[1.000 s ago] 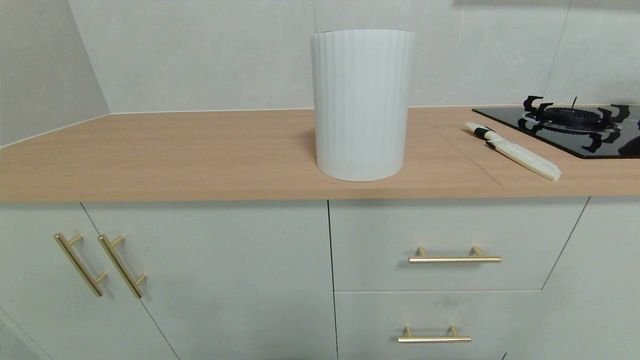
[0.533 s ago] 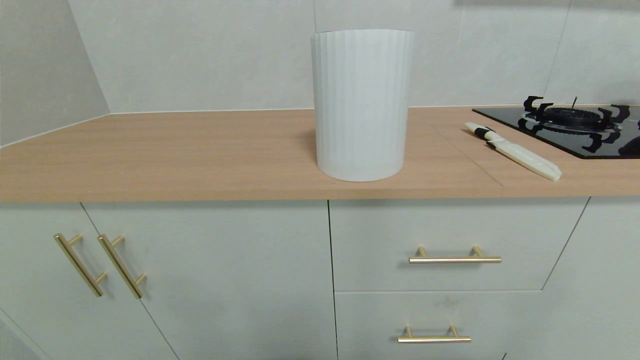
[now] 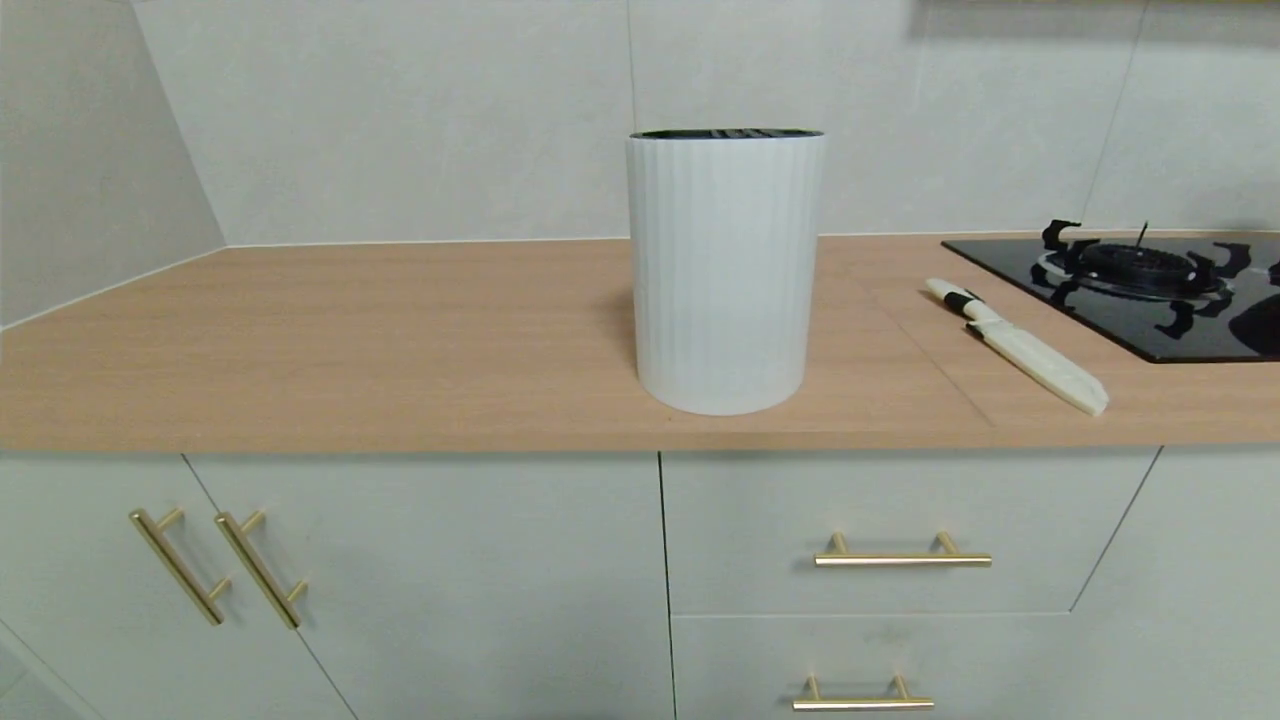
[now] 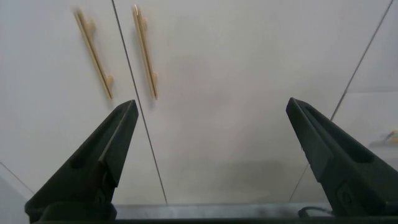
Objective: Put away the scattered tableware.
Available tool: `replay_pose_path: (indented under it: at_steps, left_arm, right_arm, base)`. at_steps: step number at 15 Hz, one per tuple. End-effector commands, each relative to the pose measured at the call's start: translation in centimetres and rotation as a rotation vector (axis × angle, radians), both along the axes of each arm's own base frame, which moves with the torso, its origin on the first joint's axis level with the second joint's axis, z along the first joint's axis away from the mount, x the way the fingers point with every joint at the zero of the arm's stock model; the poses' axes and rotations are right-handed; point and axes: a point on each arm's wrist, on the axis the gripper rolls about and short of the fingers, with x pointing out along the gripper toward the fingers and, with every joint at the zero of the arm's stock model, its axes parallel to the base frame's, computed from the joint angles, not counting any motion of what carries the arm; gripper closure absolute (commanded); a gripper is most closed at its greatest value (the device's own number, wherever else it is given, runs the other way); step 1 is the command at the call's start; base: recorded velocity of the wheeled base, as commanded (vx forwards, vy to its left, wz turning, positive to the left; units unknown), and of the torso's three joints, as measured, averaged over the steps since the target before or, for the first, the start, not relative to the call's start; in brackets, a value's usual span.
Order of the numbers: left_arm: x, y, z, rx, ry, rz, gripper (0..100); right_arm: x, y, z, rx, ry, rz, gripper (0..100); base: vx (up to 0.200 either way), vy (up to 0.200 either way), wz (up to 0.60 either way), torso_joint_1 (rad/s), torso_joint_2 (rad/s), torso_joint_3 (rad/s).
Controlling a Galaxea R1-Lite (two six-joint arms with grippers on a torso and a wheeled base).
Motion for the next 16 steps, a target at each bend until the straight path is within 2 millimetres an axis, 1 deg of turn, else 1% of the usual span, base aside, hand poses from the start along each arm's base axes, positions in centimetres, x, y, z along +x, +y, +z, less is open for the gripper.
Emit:
replay_pose_path:
  at_steps: [1,8,16]
  left_arm:
    - [0.00,0.00,0.00,0.000,0.000,0.000,0]
    - [0.00,0.00,0.00,0.000,0.000,0.000,0]
    - [0.00,0.00,0.00,0.000,0.000,0.000,0]
  right_arm:
    - [0.01,0.00,0.00,0.000,0.002,0.001,0]
    - [0.01,0.00,0.01,0.000,0.000,0.000,0]
    - [0.01,0.00,0.00,0.000,0.002,0.001,0]
  base:
    - [0.000,0.000,0.00,0.119,-0.51,-0.286]
    - [0.000,0.000,0.00,0.177,-0.47,-0.295]
    - [0.000,0.000,0.00,0.210,-0.50,-0.287]
